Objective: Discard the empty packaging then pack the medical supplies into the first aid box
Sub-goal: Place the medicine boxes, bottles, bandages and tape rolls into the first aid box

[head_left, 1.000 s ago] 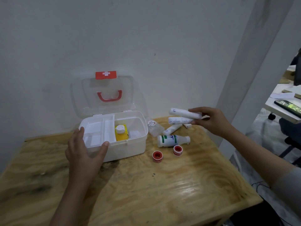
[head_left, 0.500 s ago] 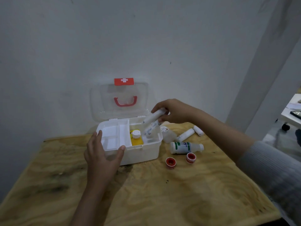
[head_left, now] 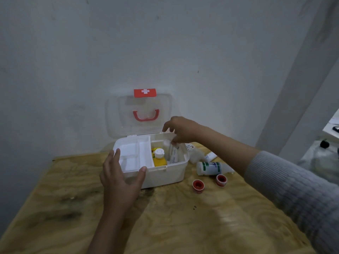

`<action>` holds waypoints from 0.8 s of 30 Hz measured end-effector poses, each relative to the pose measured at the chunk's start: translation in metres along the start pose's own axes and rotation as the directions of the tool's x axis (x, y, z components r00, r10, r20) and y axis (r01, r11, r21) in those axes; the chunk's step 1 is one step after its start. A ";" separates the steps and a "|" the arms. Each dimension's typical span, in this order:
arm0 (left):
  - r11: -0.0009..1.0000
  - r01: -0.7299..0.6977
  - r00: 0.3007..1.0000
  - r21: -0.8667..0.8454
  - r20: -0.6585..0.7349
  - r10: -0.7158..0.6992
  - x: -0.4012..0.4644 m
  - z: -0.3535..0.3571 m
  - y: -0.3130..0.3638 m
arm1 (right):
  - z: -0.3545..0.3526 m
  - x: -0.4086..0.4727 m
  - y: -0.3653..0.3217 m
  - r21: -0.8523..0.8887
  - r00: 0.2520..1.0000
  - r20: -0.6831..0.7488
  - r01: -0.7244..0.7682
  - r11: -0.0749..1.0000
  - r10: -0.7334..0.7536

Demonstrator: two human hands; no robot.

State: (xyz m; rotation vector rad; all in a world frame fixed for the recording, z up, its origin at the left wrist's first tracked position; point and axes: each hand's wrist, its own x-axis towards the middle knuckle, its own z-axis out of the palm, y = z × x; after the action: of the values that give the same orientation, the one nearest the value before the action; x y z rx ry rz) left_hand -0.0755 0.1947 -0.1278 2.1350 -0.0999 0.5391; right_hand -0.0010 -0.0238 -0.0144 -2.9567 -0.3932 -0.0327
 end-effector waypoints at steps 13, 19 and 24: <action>1.000 0.000 1.000 -0.009 0.003 0.000 -0.001 -0.001 0.001 | -0.008 -0.070 0.079 0.126 0.972 -0.148 -0.166 0.978 0.184; 1.000 0.014 1.000 -0.013 0.016 -0.013 -0.002 -0.003 0.003 | 0.019 -0.095 0.108 0.008 0.966 -0.024 -0.259 0.966 0.259; 1.000 0.022 1.000 -0.008 0.018 -0.022 -0.003 -0.002 0.004 | 0.041 -0.103 0.131 -0.053 0.941 -0.066 -0.336 0.940 0.332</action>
State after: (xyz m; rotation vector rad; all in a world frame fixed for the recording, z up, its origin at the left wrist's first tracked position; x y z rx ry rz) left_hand -0.0797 0.1941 -0.1249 2.1311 -0.0886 0.5065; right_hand -0.0661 -0.1686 -0.0796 -3.0336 0.1237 -0.0883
